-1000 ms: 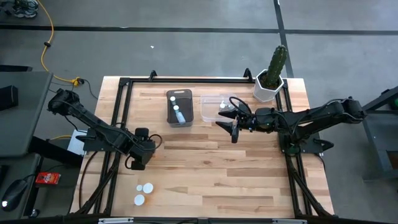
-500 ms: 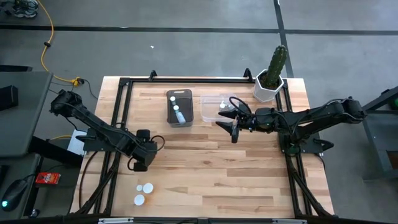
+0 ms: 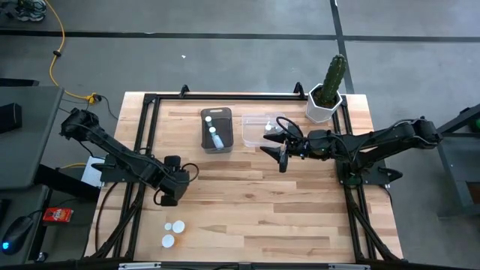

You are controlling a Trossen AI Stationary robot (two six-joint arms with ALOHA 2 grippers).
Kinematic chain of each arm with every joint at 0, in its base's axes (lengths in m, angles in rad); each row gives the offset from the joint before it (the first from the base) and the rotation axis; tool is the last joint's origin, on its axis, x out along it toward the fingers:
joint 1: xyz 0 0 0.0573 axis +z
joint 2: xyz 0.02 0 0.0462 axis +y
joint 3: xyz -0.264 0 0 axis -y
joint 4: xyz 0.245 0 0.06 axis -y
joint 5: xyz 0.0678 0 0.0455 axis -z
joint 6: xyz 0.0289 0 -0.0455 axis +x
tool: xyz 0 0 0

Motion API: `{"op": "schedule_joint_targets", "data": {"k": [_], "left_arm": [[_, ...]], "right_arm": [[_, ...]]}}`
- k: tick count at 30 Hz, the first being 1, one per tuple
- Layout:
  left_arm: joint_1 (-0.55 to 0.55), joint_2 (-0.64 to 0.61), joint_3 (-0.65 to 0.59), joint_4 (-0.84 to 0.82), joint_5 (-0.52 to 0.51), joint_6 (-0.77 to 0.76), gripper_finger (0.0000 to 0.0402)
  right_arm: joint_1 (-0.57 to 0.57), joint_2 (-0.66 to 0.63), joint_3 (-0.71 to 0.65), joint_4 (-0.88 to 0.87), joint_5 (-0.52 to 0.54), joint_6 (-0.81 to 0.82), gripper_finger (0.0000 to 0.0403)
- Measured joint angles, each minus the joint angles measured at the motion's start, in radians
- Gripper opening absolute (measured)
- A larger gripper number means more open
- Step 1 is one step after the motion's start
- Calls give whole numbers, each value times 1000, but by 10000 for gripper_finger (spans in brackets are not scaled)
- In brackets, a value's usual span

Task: Pick and place medicine bottles into bin by pill shape (circle, oval)
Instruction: Put the orange capsule bottle into the transparent bin

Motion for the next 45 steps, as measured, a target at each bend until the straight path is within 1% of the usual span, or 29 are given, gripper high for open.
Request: {"op": "schedule_joint_targets", "data": {"k": [3, 6, 10, 13, 15, 20, 23, 27, 30, 34, 37, 43, 45], "left_arm": [[0, 0, 0, -3, 2, 0, 195], [0, 0, 14, -16, 9, 1, 192], [8, -22, 79, -2, -1, 11, 198], [36, -54, 137, 46, -43, 59, 200], [64, -89, 167, 130, -79, 107, 201], [157, -185, 178, 469, -117, 201, 201], [211, -216, 173, 654, -139, 249, 201], [272, -243, 107, 920, -125, 273, 202], [300, -246, 36, 1072, -101, 271, 202], [311, -237, -38, 1197, -98, 228, 202], [313, -227, -69, 1247, -99, 219, 202], [314, -219, -69, 1248, -102, 220, 202], [314, -219, -69, 1247, -118, 228, 202]], "right_arm": [[0, 0, 0, 0, 0, 0, 226], [0, 0, 0, 1, 0, 1, 226], [0, 0, 0, 36, 0, 95, 226], [0, -1, 0, 61, -3, 85, 226], [0, -1, 0, 67, -16, 57, 226], [0, -1, 0, 102, -52, -4, 226], [0, -1, 0, 126, -61, -57, 226], [0, -1, 0, 162, -61, -99, 226], [0, -1, 0, 170, -61, -117, 226], [0, -1, 0, 166, -61, -117, 226], [0, -1, 0, 165, -61, -117, 226], [0, -1, 0, 167, -61, -117, 226], [0, -1, 0, 168, -61, -117, 226]]}}
